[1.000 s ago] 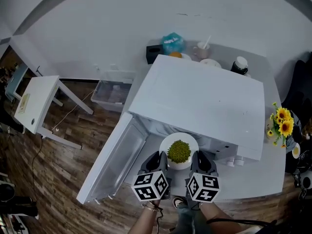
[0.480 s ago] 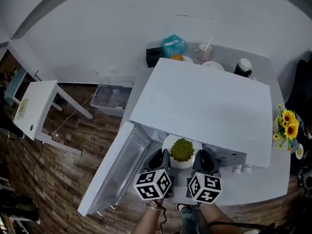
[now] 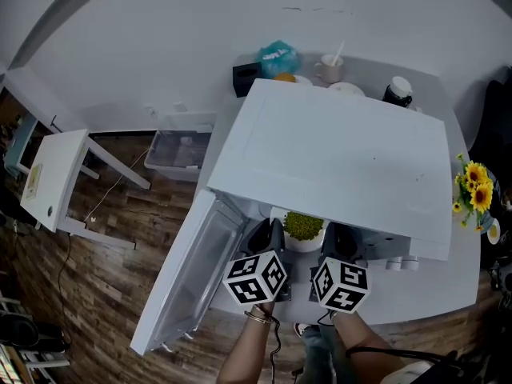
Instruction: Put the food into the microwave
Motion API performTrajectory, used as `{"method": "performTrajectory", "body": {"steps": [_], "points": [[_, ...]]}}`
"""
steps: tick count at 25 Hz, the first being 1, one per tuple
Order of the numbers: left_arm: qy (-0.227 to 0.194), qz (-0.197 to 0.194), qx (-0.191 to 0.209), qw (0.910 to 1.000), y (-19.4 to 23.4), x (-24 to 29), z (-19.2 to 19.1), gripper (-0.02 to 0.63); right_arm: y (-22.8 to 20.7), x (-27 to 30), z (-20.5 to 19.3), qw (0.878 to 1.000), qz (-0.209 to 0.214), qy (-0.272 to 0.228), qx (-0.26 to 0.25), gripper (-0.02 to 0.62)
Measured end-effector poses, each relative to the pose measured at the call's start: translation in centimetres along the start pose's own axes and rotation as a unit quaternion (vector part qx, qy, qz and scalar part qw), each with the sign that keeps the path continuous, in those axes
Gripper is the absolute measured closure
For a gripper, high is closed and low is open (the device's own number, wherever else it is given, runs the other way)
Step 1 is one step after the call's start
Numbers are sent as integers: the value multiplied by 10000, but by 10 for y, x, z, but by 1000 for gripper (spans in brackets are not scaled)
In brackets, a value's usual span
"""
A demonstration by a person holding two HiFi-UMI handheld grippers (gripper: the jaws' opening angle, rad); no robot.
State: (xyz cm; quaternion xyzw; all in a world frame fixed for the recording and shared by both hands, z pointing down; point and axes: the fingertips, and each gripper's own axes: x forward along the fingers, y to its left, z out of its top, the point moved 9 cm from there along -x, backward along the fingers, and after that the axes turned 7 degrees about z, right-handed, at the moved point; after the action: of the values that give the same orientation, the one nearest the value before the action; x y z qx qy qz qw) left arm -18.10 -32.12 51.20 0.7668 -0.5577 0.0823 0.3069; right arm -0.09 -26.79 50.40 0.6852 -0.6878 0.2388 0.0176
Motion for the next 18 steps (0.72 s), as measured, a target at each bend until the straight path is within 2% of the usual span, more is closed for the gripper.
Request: {"method": "performTrajectory", "body": {"steps": [12,18], "points": [[-203,64,290,9994,-3,26,5,545,0,18,-1,9990,-404,-170,16,543],[-230,-46,407,9989,-2,35,9,545,-1,24,-1,9987,-470,-203,29,543]]}}
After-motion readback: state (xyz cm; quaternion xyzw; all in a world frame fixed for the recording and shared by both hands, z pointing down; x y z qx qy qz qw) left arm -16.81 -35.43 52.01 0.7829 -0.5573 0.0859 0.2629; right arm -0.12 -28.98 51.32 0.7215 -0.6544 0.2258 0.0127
